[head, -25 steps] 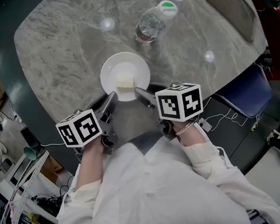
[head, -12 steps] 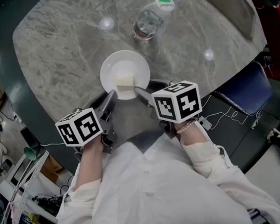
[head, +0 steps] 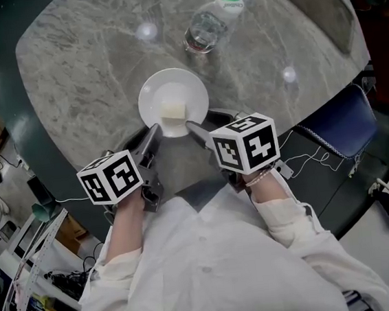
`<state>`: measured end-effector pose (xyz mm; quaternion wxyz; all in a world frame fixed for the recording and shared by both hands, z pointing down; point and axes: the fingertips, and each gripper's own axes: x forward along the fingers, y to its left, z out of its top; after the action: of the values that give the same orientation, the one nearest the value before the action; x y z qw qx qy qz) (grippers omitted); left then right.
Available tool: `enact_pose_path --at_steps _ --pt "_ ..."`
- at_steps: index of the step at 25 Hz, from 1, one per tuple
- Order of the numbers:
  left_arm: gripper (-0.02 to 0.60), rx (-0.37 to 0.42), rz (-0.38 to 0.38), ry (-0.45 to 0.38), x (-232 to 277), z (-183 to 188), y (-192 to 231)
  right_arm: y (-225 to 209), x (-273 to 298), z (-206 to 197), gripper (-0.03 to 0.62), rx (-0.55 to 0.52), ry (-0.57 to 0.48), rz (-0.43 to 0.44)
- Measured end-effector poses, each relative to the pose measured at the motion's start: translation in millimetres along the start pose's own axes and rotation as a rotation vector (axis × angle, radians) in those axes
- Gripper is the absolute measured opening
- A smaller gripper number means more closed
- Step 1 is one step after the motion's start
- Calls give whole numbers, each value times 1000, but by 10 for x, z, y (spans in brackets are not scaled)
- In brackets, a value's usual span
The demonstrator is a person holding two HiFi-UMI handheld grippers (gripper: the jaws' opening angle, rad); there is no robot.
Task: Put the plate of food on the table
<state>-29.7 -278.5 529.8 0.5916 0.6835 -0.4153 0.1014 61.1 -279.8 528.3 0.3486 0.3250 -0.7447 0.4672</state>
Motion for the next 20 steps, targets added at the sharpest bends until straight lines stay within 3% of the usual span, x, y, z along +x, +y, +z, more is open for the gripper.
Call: enact_pose_path --at_steps 9,13,16,20 --pt "75 -20 24 -36 -19 -23 39 -54 25 10 166 27 -68 -102" --pt "77 44 67 -24 -27 -17 37 -59 28 10 166 22 -67 -102" --pt "99 90 83 -7 -32 -28 14 -57 22 -2 166 14 -69 -105" --pt "150 69 57 -6 -37 -24 -46 -70 -15 -29 166 19 -79 -113"
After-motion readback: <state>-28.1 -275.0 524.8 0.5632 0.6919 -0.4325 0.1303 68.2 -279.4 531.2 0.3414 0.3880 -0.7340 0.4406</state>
